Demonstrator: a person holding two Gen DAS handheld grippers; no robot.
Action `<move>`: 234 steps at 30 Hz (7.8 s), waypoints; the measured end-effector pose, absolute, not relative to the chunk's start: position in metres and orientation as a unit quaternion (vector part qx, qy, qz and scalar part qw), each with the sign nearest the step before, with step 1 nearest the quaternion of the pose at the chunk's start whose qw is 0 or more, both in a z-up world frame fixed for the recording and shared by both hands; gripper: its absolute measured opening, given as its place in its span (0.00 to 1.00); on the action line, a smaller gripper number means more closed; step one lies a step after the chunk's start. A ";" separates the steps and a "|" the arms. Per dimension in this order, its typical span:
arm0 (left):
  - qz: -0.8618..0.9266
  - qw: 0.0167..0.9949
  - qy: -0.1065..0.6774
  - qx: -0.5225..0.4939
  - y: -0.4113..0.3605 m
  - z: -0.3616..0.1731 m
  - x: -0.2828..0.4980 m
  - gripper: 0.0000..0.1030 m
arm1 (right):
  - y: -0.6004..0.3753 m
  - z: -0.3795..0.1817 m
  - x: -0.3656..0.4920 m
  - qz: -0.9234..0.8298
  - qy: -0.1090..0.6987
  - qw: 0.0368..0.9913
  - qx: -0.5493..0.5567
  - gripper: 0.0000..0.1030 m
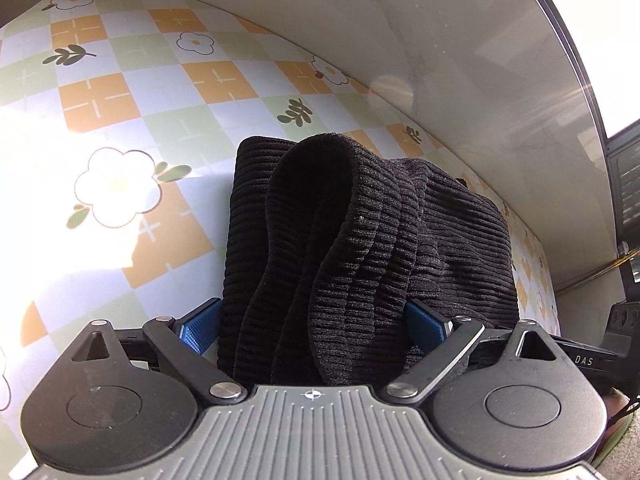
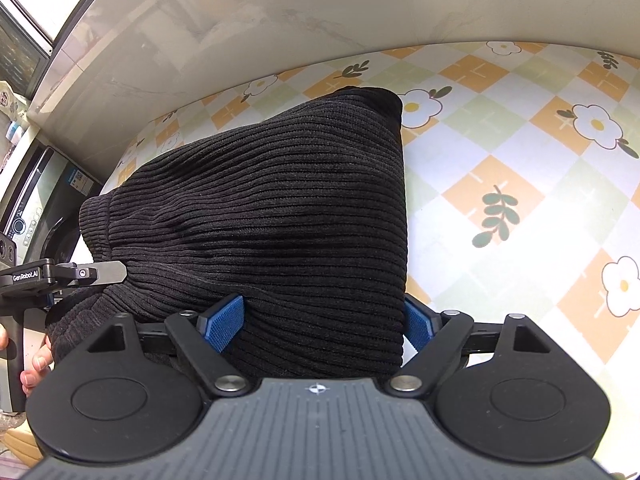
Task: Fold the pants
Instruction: 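Close both grippers on the folded black pants bundle from opposite sides, then lift the pants bundle with both grippers and carry it to the beige chair, then lower the bundle onto the chair seat and open both grippers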
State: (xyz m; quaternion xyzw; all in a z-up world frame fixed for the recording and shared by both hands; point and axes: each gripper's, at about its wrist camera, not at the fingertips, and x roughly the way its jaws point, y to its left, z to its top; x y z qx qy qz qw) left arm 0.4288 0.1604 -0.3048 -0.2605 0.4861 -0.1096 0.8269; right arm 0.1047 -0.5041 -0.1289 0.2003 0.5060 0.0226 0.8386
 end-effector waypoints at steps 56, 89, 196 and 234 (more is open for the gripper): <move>0.011 0.831 0.460 -0.311 0.139 -0.297 0.270 0.70 | -0.393 -0.128 0.087 0.208 0.553 0.804 0.066 0.58; 0.263 0.833 0.307 -0.379 0.071 -0.264 0.093 0.58 | -0.229 -0.108 0.054 0.442 0.497 0.744 -0.062 0.39; 0.291 0.743 0.478 -0.367 0.179 -0.377 -0.143 0.49 | 0.091 -0.351 -0.126 0.402 0.586 0.663 -0.235 0.64; 0.453 0.737 0.430 -0.258 0.103 -0.197 -0.118 1.00 | -0.007 -0.158 -0.117 0.425 0.488 0.754 -0.113 1.00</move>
